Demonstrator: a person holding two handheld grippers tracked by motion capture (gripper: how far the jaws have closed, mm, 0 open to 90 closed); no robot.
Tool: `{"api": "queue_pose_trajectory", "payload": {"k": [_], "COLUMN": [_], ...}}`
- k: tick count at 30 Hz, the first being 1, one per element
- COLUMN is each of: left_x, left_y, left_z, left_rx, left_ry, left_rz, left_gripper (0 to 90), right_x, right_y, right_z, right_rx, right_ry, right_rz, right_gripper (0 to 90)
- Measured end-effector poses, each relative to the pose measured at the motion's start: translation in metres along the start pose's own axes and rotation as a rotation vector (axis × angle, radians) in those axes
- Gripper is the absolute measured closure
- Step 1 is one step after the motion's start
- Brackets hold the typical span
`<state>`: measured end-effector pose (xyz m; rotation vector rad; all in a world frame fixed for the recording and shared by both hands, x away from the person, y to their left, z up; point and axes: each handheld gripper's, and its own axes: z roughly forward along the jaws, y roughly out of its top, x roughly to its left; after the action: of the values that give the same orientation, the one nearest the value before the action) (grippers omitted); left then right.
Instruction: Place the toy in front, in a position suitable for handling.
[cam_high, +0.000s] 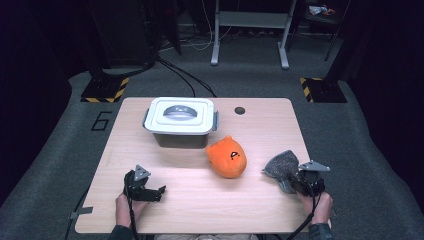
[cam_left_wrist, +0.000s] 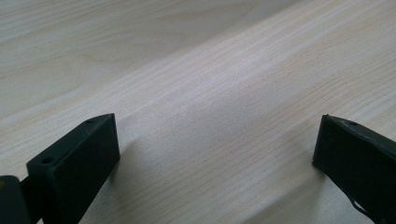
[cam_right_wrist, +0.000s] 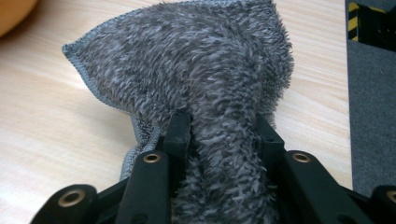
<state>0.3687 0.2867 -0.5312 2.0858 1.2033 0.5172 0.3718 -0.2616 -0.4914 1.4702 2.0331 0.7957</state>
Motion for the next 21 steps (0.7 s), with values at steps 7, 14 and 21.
{"api": "queue_pose_trajectory", "payload": {"k": [7,14,21], "left_x": [0.0,0.0,0.0], "left_y": [0.0,0.0,0.0], "left_z": [0.0,0.0,0.0], "left_rx": [0.0,0.0,0.0], "left_ry": [0.0,0.0,0.0], "left_rz": [0.0,0.0,0.0], "left_gripper": [0.0,0.0,0.1], "right_x": [-0.008,-0.014,-0.016], "right_y": [0.005,0.005,0.004], "right_z": [0.014,0.029,0.025], "right_rx": [0.016,0.037,-0.001], "right_ry": [-0.019,-0.023,-0.027], "right_rz": [0.024,0.052,0.044], "right_gripper": [63.1,55.9,15.9]}}
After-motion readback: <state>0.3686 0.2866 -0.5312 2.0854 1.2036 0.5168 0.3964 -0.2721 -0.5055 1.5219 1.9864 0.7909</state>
